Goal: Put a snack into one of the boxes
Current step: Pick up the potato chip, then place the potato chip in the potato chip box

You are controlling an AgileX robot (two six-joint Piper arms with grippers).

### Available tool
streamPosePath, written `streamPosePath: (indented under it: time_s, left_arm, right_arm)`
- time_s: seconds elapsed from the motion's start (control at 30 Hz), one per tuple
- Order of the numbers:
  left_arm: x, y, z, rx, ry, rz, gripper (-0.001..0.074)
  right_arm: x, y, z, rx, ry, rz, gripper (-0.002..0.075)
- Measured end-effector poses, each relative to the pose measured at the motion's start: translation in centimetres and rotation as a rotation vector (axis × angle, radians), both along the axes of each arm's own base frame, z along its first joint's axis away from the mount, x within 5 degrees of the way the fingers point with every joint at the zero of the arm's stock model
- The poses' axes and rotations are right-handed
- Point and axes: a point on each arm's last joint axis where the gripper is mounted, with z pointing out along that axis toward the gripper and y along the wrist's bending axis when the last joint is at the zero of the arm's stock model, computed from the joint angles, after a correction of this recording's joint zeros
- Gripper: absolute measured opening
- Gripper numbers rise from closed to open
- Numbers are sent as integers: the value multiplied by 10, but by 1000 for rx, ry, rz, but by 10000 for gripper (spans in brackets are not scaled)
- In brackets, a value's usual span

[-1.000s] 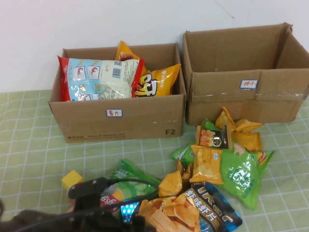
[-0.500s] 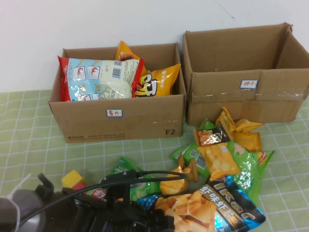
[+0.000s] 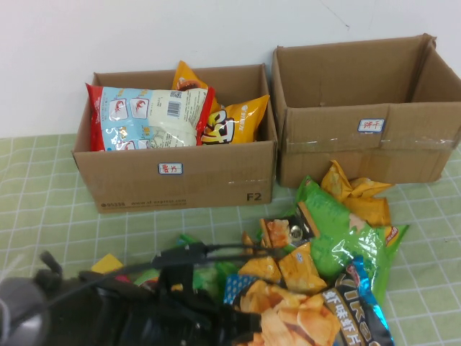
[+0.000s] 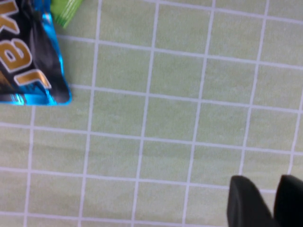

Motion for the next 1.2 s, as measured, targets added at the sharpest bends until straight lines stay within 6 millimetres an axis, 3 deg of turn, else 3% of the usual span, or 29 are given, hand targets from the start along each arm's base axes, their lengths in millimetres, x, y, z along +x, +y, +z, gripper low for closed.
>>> streamPosePath:
  time_s: [0.37,0.77,0.97,1.2]
  left_arm:
    - [15,36,52,-221,-109,32,7]
    - [27,63,82,-345,-171,76,6]
    - [36,61,97,-330,-285,15,5]
    - [42,65,97,-246,-367,13,4]
  right_arm:
    - [-3,1,-1,8,34,-5,143]
    - [-4,1,-2,8,38,-5,143]
    - [-12,-1,-24,8,58,0,143]
    - [-24,-3,-49,5,94,5,143]
